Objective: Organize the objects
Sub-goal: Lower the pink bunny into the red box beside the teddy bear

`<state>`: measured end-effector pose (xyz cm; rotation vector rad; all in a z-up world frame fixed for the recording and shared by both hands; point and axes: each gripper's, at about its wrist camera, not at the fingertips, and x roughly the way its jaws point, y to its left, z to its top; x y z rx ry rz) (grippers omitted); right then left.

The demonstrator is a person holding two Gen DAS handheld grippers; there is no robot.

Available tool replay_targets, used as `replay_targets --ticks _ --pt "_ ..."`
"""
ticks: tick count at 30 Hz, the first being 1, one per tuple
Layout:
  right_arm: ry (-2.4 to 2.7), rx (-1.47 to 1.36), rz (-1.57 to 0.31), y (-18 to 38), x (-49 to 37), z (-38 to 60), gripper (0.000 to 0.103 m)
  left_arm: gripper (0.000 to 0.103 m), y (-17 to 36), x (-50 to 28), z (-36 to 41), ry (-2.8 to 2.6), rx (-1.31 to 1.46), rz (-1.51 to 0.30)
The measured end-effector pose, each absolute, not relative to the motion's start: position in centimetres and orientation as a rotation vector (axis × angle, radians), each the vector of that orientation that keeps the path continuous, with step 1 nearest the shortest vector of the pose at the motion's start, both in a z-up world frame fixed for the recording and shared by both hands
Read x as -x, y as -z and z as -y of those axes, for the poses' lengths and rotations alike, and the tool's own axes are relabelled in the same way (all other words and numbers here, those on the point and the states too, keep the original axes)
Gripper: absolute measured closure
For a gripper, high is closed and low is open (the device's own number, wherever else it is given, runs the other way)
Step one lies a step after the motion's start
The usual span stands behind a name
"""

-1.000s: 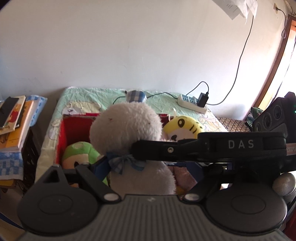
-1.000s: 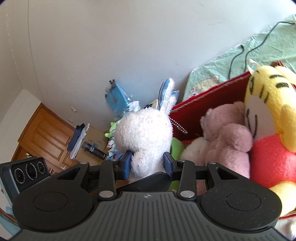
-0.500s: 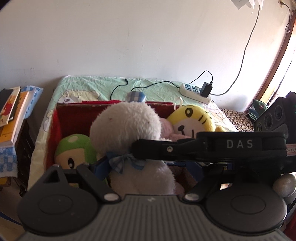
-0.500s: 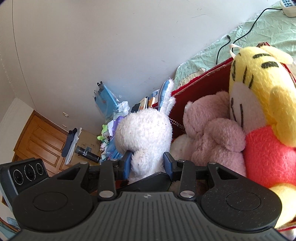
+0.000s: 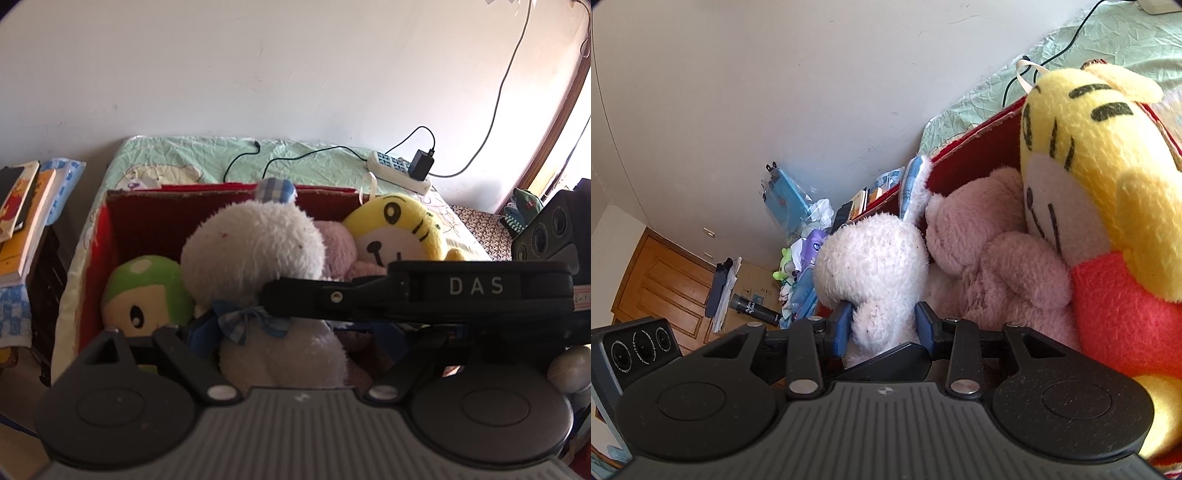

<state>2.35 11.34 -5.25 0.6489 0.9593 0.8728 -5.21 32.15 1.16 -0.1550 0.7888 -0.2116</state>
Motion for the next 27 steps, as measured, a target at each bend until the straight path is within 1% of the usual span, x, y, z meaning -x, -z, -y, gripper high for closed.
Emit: replay_targets --ticks 3,6,7,27 --pt "-0.873 -0.664 -0.965 5.5 -2.5 -11.1 0.064 0.013 -1.1 5.0 -32.0 0.204 0.155 -0.798" --pt "-0.878 -0.669 -0.972 5.5 -2.6 -11.0 0.065 0.005 -0.8 4.7 -31.7 0.210 0.157 -0.818" --pt "-0.878 -0.656 -0.970 5.5 -2.5 -11.1 0.065 0.004 -0.7 4.6 -31.4 0.204 0.148 -0.824" --pt "-0.816 -0.648 -0.955 4.3 -1.9 -9.6 0.065 0.002 -1.0 4.8 -31.2 0.186 0.158 -0.855"
